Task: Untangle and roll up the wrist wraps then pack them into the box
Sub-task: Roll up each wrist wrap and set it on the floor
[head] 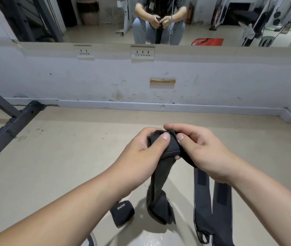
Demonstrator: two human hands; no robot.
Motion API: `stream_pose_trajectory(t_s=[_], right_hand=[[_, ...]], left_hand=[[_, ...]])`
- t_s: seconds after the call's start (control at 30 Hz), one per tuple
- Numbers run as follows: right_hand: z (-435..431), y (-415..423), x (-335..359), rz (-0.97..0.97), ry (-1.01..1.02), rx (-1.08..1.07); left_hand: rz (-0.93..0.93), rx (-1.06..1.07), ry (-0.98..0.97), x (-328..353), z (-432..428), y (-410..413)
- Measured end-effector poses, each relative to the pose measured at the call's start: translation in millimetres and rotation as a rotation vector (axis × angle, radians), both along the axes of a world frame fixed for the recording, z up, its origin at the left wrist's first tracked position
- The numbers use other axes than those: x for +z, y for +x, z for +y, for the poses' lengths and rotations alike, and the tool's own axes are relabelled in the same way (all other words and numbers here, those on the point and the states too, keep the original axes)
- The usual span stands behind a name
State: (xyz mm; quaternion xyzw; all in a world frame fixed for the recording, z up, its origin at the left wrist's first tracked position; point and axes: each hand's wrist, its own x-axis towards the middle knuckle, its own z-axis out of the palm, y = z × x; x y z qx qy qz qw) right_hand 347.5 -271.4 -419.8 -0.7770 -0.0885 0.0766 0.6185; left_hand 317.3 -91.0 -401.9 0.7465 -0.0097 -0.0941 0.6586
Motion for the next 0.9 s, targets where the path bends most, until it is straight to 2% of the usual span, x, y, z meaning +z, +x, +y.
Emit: stream_pose_trajectory(t_s=[0.1,0.3,0.47,0.57,0.63,0.77,0.9], right_hand=[[1.0,-1.4,0.3,0.038,0.046,0.024],[0.9,-0.6,1.7,0.067,0.239,-0.210],[-8.8,-3.7,12.4,0.182,0.263,-0.128],[-10.6,-5.7,16.4,0.334,0.350,-0.048],[-12.1,-6.5,17.6,0.368,0.437,-0.001],[-6.8,-8.9,16.8,0.244,0.528,-0.013],[-0.4,-6.7,8.8,0.049,0.323,-0.112]], left_hand=[[-0.051,0.006,0.096,-3.9,0.5,0.2],[-0.119,0.131,0.155,-4.0,4.9,7.8],[-0.129,0.145,0.147,-5.3,10.0,11.7],[-0.137,0.172,0.135,-7.0,10.8,13.2],[-0.138,0.188,0.121,-6.9,11.5,14.1],[-0.124,0.198,0.085,-6.9,13.1,15.5],[-0.092,0.151,0.042,-6.9,11.5,13.6]])
